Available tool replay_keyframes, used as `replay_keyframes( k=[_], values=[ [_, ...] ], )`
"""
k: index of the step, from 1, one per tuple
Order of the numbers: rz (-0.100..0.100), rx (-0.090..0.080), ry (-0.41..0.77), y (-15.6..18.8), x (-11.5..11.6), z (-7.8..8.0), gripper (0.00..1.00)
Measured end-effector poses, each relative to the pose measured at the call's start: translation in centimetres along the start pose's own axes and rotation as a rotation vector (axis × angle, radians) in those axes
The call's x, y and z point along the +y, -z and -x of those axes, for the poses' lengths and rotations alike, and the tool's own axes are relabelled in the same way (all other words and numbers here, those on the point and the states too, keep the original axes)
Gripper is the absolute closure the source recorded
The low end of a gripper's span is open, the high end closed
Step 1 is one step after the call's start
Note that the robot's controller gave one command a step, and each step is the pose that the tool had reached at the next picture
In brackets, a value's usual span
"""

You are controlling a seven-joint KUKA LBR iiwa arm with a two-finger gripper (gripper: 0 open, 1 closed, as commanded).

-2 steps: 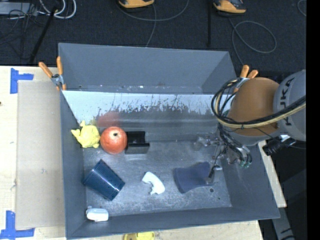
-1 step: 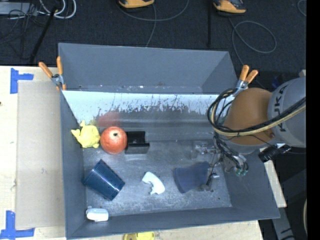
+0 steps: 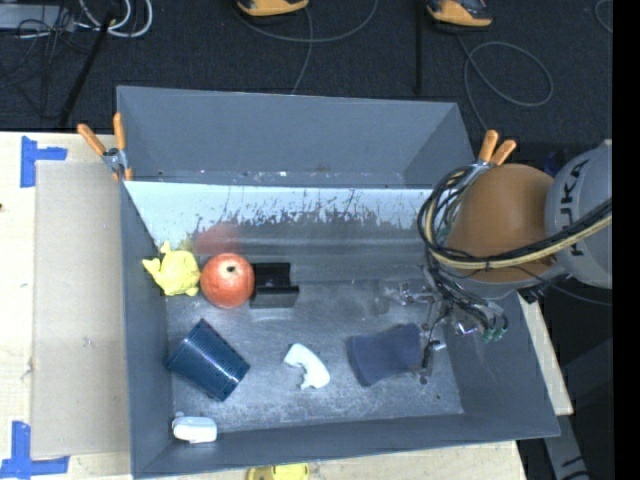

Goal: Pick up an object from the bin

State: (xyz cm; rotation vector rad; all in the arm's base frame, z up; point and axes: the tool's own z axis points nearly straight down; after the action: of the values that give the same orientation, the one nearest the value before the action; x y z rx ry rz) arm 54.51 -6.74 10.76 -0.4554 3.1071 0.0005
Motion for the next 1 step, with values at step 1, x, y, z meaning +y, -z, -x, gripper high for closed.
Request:
replay_keyframes(
  k=[1],
  values=[
    [0.002, 0.003, -0.185, -2.18, -0.88, -0.22, 0.00]
  ],
)
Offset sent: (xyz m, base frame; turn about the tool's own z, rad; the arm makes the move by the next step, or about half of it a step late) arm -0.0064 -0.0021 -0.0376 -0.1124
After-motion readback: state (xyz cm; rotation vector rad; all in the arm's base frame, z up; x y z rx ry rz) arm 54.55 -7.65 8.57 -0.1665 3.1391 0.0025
